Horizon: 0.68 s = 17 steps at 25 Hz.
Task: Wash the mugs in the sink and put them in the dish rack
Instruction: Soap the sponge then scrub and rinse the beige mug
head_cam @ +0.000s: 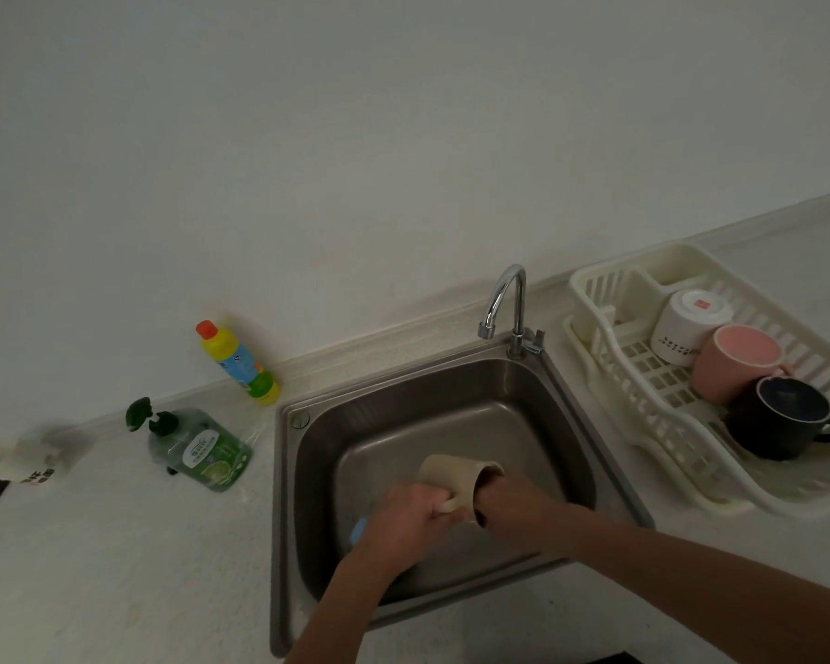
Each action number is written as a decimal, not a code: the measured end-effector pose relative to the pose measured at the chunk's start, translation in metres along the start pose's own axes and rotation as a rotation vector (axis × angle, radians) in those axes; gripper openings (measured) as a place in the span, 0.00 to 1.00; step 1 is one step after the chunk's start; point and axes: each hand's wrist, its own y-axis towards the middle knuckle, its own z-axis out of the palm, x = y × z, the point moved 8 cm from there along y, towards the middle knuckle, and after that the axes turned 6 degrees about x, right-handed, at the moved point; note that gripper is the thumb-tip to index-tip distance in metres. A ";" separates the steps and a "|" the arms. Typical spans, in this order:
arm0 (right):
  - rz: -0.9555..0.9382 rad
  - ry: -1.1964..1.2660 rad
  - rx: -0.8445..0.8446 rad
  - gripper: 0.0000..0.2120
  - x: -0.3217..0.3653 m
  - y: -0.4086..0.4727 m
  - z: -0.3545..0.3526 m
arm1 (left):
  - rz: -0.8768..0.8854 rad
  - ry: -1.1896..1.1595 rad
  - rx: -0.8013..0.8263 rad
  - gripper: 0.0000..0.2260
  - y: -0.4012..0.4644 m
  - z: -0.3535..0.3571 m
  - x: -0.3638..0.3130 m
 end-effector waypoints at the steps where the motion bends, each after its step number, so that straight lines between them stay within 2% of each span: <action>1: 0.062 0.354 0.051 0.20 0.002 -0.003 -0.003 | 0.004 0.016 -0.008 0.17 0.001 0.001 -0.002; 3: 0.146 1.236 0.082 0.22 0.005 -0.008 0.000 | 0.003 -0.006 -0.023 0.16 0.001 -0.002 -0.001; 4: 0.189 1.437 0.057 0.20 0.001 -0.011 0.003 | -0.009 -0.048 -0.020 0.15 0.001 -0.005 0.002; 6: 0.156 1.380 0.025 0.15 -0.001 -0.021 -0.010 | -0.046 -0.120 -0.014 0.13 -0.002 -0.015 0.013; 7: 0.156 1.145 0.006 0.14 -0.004 -0.026 -0.014 | -0.049 -0.115 -0.009 0.13 -0.003 -0.019 0.017; 9: 0.101 0.395 0.045 0.14 0.011 -0.028 -0.021 | -0.026 -0.063 0.021 0.13 -0.001 -0.021 0.015; 10: 0.092 0.173 0.042 0.14 0.015 -0.025 -0.026 | -0.010 -0.042 0.036 0.13 0.000 -0.020 0.010; 11: 0.105 0.117 0.054 0.14 0.014 -0.016 -0.021 | 0.000 -0.031 0.047 0.13 0.001 -0.017 0.005; 13: 0.083 0.417 0.028 0.16 0.018 -0.007 -0.019 | 0.017 -0.035 0.031 0.13 0.001 -0.016 0.000; 15: 0.139 0.990 0.002 0.15 0.012 -0.012 -0.023 | 0.008 -0.070 0.009 0.12 -0.002 -0.020 0.008; 16: 0.113 1.127 0.016 0.14 0.013 -0.014 -0.024 | -0.001 -0.083 0.001 0.12 -0.003 -0.022 0.013; 17: 0.080 1.101 0.012 0.13 0.006 -0.015 -0.022 | -0.008 -0.076 -0.011 0.12 -0.005 -0.026 0.017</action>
